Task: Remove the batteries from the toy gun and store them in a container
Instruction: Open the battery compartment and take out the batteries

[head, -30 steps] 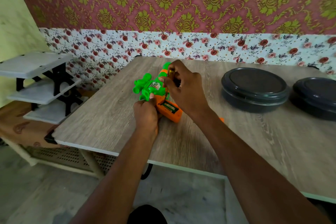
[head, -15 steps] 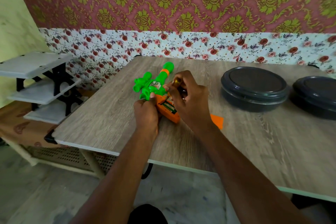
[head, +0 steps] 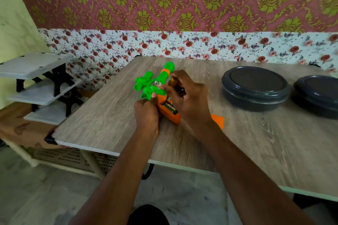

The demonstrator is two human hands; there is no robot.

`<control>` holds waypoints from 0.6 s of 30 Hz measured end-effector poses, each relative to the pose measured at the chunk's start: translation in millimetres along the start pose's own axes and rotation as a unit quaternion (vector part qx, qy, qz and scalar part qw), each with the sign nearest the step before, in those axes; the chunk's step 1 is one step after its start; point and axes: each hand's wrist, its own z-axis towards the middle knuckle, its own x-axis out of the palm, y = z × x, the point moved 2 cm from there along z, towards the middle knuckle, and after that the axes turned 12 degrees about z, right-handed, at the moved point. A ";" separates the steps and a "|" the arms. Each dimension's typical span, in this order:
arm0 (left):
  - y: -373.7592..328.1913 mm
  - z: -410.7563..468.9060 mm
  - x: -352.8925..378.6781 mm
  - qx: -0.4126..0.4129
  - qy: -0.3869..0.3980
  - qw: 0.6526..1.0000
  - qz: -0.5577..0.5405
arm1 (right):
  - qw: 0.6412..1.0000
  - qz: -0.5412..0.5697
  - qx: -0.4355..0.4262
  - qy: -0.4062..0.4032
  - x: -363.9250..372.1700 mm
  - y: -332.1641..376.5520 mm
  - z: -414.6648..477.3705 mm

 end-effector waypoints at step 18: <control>6.8 9.9 -0.7 -0.019 -0.013 1.000 0.008 | 0.982 0.000 0.121 0.146 32.7 -26.8 56.3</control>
